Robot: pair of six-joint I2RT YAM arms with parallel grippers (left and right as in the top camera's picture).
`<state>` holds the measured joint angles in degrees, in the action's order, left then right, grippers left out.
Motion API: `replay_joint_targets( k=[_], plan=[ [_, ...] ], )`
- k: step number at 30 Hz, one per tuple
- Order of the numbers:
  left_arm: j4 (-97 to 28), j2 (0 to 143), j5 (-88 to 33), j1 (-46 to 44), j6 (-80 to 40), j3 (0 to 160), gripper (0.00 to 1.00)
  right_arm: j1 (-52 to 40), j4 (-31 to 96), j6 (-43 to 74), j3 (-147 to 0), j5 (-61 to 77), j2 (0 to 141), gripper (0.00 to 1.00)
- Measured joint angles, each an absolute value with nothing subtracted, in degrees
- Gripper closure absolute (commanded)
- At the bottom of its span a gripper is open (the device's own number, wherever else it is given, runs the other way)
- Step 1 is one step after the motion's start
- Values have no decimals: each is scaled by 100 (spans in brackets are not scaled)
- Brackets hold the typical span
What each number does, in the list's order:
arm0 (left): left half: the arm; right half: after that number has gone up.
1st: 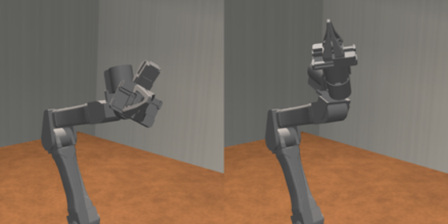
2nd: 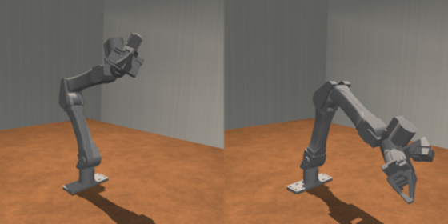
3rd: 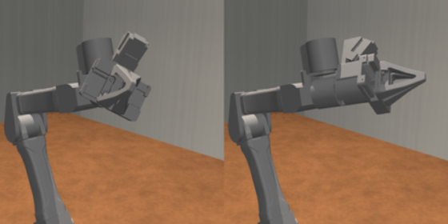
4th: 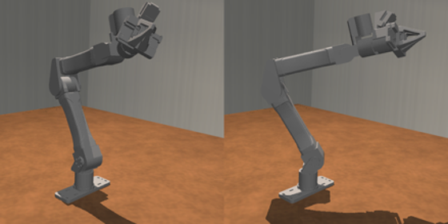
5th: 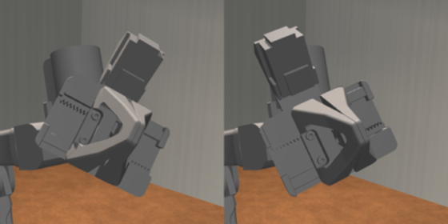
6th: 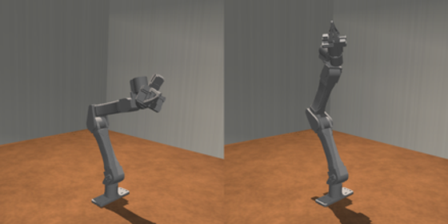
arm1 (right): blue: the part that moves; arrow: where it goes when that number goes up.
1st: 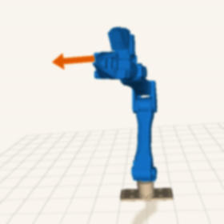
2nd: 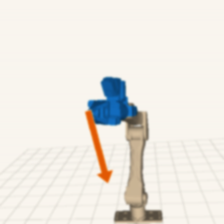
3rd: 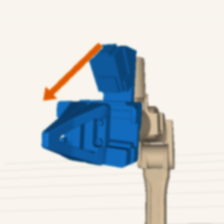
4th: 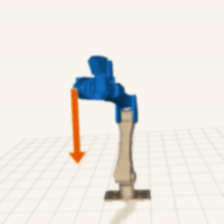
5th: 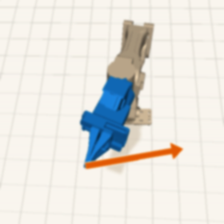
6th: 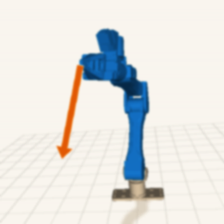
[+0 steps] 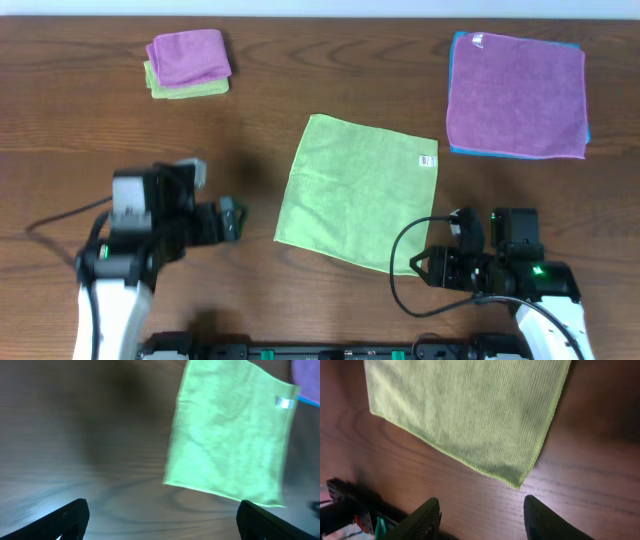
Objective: Fold the cloth
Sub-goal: 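Move the left gripper to the green cloth's left edge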
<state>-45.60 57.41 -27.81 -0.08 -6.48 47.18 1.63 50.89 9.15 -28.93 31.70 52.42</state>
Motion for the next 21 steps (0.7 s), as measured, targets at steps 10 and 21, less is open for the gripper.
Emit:
replay_joint_targets(
  k=[10,21],
  plan=[
    [-4132,7793,-3577,-8,-2049,4831,5,1177,4633,888,-2134,3848,5242,46],
    [-2991,9470,-4532,-8,-2587,4831,5,1413,4578,919,-2064,4171,5242,44]
  ],
)
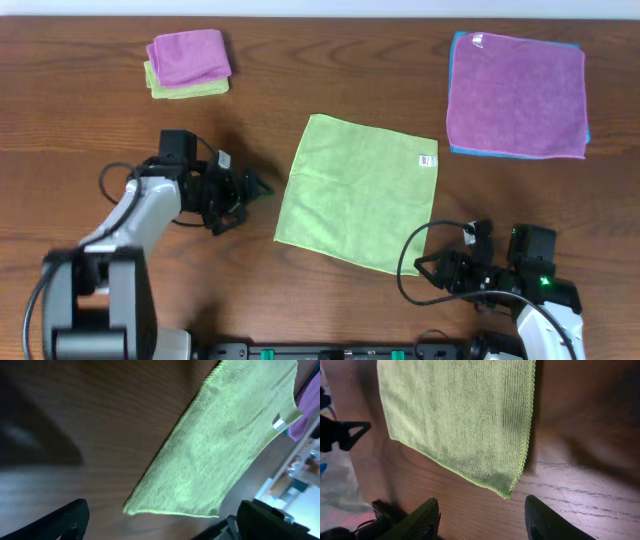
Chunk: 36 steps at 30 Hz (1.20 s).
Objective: Fold the cloth
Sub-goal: 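Move the left gripper to the green cloth's left edge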
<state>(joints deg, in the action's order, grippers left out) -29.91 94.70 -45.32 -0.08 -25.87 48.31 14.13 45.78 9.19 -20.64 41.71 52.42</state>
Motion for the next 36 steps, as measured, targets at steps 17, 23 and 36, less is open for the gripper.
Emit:
replay_joint_targets(
  k=[17,23,36],
  plan=[
    [-2502,10353,-5518,-340,-2746,4890,3,1413,4320,1157,-2062,4204,5242,38],
    [-2349,10372,-5555,-847,-2904,4910,0,1413,4320,1175,-2062,4209,5242,36],
    [-2322,10429,-5037,-1181,-3039,4899,55,1413,4510,1223,-2060,4226,5242,34]
  ],
)
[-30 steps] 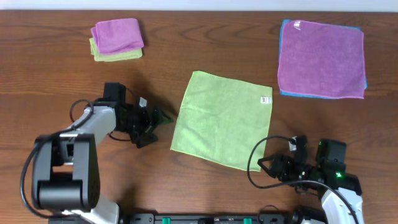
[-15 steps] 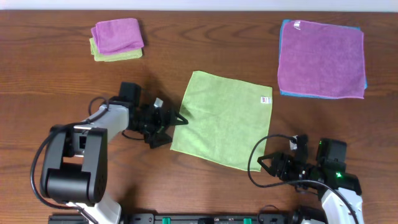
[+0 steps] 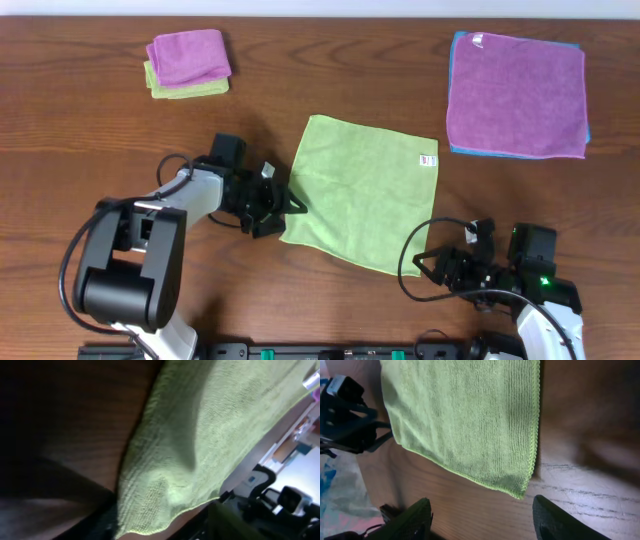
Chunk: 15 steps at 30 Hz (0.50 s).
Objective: Fold the cloth
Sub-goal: 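Move the left gripper to the green cloth's left edge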
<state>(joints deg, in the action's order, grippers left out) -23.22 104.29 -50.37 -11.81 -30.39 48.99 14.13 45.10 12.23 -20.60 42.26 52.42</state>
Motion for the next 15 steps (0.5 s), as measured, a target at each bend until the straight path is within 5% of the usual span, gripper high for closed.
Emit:
replay_joint_targets(
  k=[4,15],
  plan=[
    [-2318,10471,-4840,-1197,-2991,4853,92,1413,4582,1240,-2060,4195,5242,33],
    [-2364,10490,-4694,-1212,-2956,4825,94,1413,4416,1291,-2058,3726,5245,33]
  ],
)
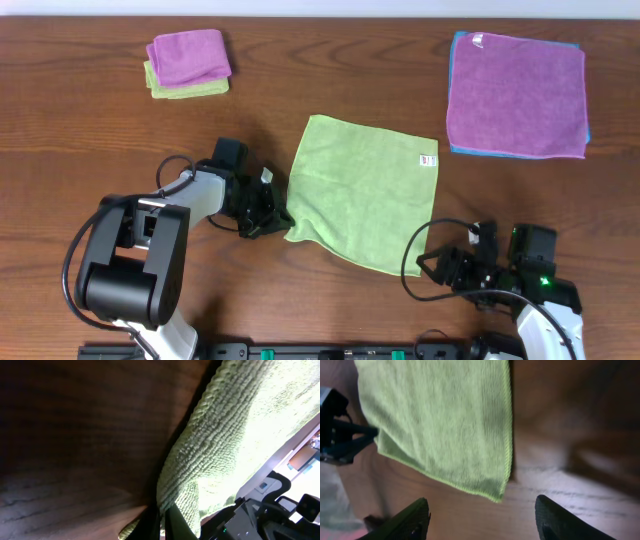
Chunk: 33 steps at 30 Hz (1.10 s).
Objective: Fold the cloth
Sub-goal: 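Move the left gripper to the green cloth's left edge, then grasp the cloth's near-left corner with left, near-right with right gripper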
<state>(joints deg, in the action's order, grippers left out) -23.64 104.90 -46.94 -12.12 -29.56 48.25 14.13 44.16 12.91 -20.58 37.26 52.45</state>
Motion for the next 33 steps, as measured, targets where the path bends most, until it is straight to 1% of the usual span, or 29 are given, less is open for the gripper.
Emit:
replay_joint_targets(
  k=[6,9,15,30,33],
  plan=[
    [-2486,10490,-4694,-1212,-2862,4825,94,1413,3747,1616,-1728,3592,5402,37],
    [-2571,10490,-4694,-1212,-2823,4825,94,1413,3393,1872,-1435,3651,5568,38],
    [-2620,10490,-4748,-1212,-2753,4825,94,1433,3057,2231,-1341,3903,5739,41],
    [-2672,10490,-4936,-1212,-2694,4825,94,1435,2324,2506,-1323,4228,6359,47],
    [-2674,10490,-4958,-1212,-2694,4825,94,1435,2117,2523,-1328,4353,6584,50]
  ],
)
